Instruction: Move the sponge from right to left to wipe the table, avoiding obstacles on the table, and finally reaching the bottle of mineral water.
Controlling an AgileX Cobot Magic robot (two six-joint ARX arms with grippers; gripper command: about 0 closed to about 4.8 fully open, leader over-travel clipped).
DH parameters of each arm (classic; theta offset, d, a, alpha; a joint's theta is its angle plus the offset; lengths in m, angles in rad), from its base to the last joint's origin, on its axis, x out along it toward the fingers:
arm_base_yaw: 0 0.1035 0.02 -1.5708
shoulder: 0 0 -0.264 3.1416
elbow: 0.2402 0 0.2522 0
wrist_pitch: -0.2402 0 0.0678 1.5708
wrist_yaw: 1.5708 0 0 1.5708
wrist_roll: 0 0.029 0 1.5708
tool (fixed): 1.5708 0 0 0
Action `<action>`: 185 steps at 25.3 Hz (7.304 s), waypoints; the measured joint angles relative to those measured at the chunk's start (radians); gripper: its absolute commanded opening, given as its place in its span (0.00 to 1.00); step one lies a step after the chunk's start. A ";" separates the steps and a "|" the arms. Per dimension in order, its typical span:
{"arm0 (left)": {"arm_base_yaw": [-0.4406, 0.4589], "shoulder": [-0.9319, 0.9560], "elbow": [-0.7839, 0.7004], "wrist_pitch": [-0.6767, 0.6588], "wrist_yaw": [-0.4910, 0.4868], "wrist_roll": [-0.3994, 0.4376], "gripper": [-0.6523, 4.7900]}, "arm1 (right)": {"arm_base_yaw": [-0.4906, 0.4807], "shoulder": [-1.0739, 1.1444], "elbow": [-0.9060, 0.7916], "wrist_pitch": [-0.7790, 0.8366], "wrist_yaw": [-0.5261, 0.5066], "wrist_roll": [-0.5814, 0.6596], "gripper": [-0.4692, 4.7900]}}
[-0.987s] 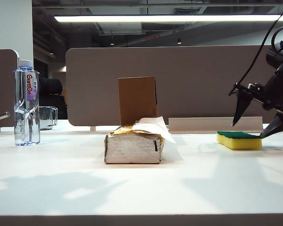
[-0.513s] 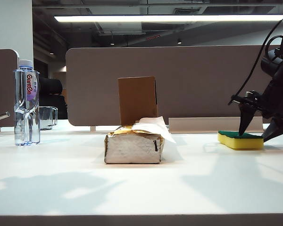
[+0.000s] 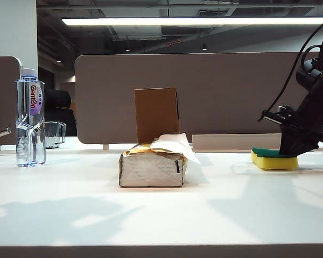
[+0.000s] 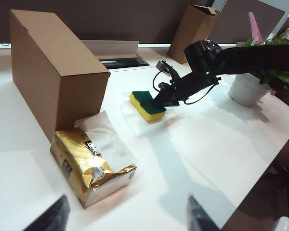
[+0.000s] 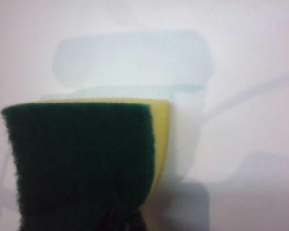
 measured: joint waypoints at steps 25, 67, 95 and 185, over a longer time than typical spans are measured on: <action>0.000 -0.001 0.000 -0.156 -0.002 0.163 0.70 | 0.001 -0.149 -0.191 -0.100 -0.011 -0.048 0.07; 0.000 -0.002 0.000 -0.164 -0.001 0.180 0.69 | 0.354 -0.812 -0.933 0.066 0.116 0.207 0.07; 0.000 -0.009 0.000 -0.164 0.000 0.180 0.69 | 0.869 -0.440 -0.833 0.611 0.200 0.659 0.07; 0.000 -0.013 0.000 -0.301 0.000 0.181 0.69 | -0.048 -1.373 -0.447 -0.781 -0.261 -0.103 0.56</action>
